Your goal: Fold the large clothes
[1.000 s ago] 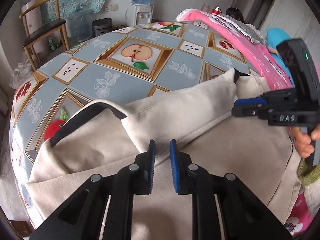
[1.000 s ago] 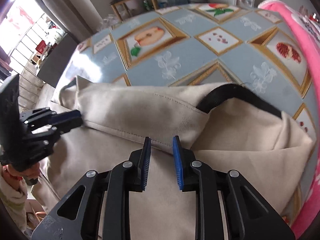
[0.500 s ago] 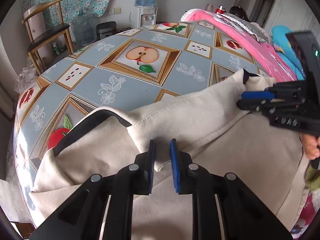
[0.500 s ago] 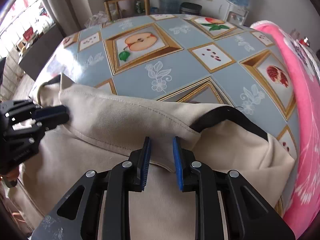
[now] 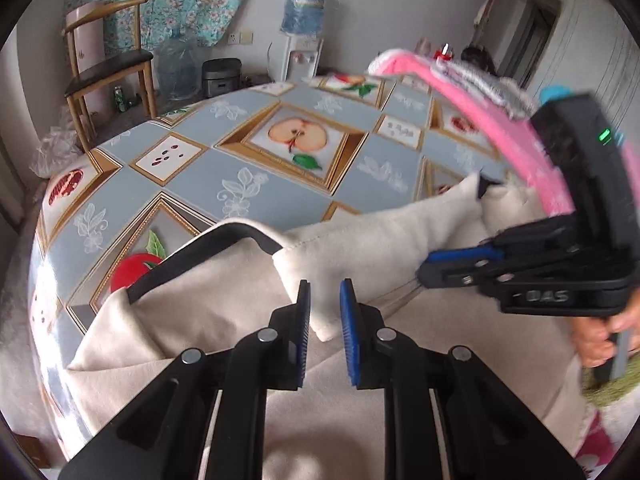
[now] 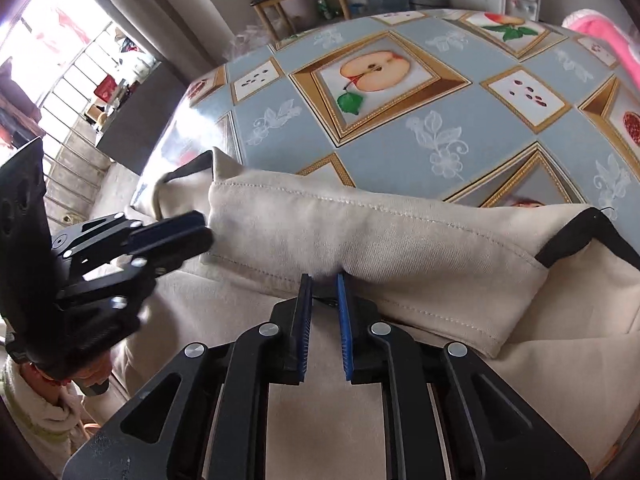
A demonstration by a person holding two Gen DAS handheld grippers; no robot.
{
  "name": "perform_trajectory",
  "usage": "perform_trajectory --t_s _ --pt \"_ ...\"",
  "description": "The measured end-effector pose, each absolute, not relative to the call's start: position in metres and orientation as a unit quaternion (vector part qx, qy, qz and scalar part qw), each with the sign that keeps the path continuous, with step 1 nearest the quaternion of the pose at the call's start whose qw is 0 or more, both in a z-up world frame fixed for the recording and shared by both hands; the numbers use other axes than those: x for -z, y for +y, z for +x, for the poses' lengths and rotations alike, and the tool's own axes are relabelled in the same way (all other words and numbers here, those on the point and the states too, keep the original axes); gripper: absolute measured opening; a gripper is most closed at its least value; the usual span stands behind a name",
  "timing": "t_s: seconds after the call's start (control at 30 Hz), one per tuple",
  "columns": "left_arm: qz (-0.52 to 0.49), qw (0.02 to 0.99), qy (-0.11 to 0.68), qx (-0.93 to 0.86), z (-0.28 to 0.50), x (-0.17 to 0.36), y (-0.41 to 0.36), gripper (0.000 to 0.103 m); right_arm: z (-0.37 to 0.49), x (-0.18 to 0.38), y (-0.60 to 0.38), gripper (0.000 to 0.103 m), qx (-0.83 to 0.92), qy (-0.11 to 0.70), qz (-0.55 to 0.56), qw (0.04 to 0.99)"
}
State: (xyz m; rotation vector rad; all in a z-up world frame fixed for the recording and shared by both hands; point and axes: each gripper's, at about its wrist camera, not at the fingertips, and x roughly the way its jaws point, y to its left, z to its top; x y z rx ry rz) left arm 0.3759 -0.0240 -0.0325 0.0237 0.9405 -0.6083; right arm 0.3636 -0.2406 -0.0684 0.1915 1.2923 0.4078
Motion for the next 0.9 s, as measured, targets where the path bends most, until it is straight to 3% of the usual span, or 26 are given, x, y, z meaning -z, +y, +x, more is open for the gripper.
perform_trajectory --t_s 0.4,0.67,0.8,0.9 --pt "-0.096 0.784 0.522 0.323 0.39 0.055 -0.028 0.015 0.355 0.069 -0.257 0.009 -0.156 0.611 0.033 0.776" --pt "-0.078 0.785 0.527 0.315 0.389 0.056 -0.033 0.012 0.351 0.072 -0.319 0.002 -0.136 0.625 0.144 0.755" --pt "-0.065 0.787 0.529 0.31 0.389 0.054 -0.035 0.012 0.343 0.051 -0.329 0.018 -0.14 0.604 0.169 0.766" --pt "-0.063 0.787 0.529 0.31 0.39 0.055 -0.035 0.012 0.338 0.039 -0.332 0.019 -0.132 0.59 0.159 0.78"
